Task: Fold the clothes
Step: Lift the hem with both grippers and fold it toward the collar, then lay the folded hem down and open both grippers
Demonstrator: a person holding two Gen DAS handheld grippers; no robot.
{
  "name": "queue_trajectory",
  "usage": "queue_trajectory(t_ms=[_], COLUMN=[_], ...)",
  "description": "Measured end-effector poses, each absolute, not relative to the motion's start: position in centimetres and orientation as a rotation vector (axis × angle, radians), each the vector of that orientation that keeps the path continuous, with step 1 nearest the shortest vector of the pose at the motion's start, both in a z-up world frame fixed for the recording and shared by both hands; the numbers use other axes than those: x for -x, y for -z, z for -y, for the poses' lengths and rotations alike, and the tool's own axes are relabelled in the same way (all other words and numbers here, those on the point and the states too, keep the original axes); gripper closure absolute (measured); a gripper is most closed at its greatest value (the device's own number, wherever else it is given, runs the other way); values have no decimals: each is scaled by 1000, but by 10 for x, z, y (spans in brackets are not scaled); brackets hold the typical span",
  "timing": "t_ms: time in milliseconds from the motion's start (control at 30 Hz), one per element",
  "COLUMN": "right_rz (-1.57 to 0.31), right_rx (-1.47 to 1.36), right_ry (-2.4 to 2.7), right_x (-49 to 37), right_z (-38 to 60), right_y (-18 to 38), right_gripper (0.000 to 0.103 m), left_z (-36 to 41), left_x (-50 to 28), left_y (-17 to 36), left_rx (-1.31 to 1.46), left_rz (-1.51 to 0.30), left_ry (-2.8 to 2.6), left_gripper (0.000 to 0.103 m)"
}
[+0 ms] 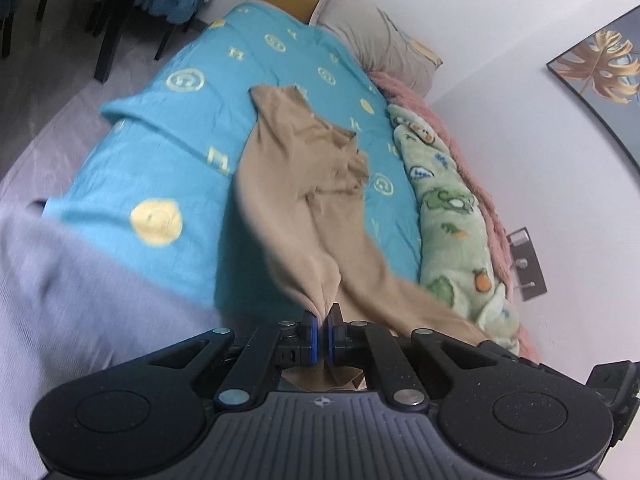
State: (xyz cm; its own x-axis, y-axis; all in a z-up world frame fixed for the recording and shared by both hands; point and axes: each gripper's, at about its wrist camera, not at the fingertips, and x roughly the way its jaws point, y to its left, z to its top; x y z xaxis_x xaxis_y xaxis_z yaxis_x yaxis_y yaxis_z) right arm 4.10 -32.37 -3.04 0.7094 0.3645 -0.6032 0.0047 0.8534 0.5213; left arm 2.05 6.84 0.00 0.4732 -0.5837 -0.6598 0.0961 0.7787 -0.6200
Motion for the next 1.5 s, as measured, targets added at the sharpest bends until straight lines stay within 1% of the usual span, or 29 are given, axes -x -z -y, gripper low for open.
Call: queue_trajectory(t_ms=[233, 433, 633, 767, 867, 967, 1000, 1067, 1133, 1167, 1200, 1233, 1267, 1300, 1333, 1367, 1400, 1433, 1467, 1500], right_rz=[-751, -748, -791, -844, -874, -897, -896, -897, -898, -893, -886, -875, -863, -850, -837, -821, -801, -774, -745, -728], right_rx=[-550, -572, -503, -438, -418, -426, -416, -399, -381, -360, -338, -311, -288, -268, -252, -245, -243, -241, -238, -229], right_ry=[-69, -5, 39, 62, 79, 88, 85, 84, 89, 91, 93, 94, 93, 90, 88, 84, 82, 79, 75, 73], right_x=[-139, -229, -313, -358, -378, -386, -386, -388, -387, -386, -384, -380, -376, -370, -364, -358, -350, -341, -333, -325], right_z=[356, 376, 377, 375, 374, 375, 375, 373, 371, 368, 365, 361, 358, 355, 352, 351, 350, 348, 347, 345], right_y=[49, 79, 124, 166, 195, 215, 217, 217, 212, 207, 203, 197, 190, 183, 175, 166, 156, 146, 136, 126], right_gripper=[91, 90, 90, 90, 91, 90, 90, 90, 89, 89, 87, 86, 85, 83, 76, 53, 27, 17, 16, 16], left_z=[-21, 17, 48, 60, 65, 67, 67, 67, 66, 68, 69, 70, 71, 73, 74, 75, 76, 77, 77, 77], left_x=[-135, -232, -311, -354, -371, -377, -376, -373, -370, -365, -361, -356, -352, -343, -335, -327, -318, -310, -300, -290], left_y=[-19, -2, 49, 100, 137, 162, 165, 165, 161, 154, 148, 141, 134, 124, 114, 104, 94, 85, 75, 66], left_rx=[454, 372, 238, 195, 134, 117, 108, 90, 86, 72, 59, 45, 30, 6, -17, -30, -42, -48, -53, -58], left_rz=[-926, -890, -850, -892, -930, -948, -941, -927, -926, -912, -898, -884, -869, -840, -813, -793, -773, -753, -732, -712], left_ry=[364, 299, 252, 229, 229, 246, 254, 262, 263, 258, 253, 248, 244, 244, 245, 254, 262, 266, 271, 275], left_gripper=[98, 98, 98, 98, 98, 97, 95, 94, 90, 78, 61, 52, 40, 32, 29, 22, 20, 19, 17, 13])
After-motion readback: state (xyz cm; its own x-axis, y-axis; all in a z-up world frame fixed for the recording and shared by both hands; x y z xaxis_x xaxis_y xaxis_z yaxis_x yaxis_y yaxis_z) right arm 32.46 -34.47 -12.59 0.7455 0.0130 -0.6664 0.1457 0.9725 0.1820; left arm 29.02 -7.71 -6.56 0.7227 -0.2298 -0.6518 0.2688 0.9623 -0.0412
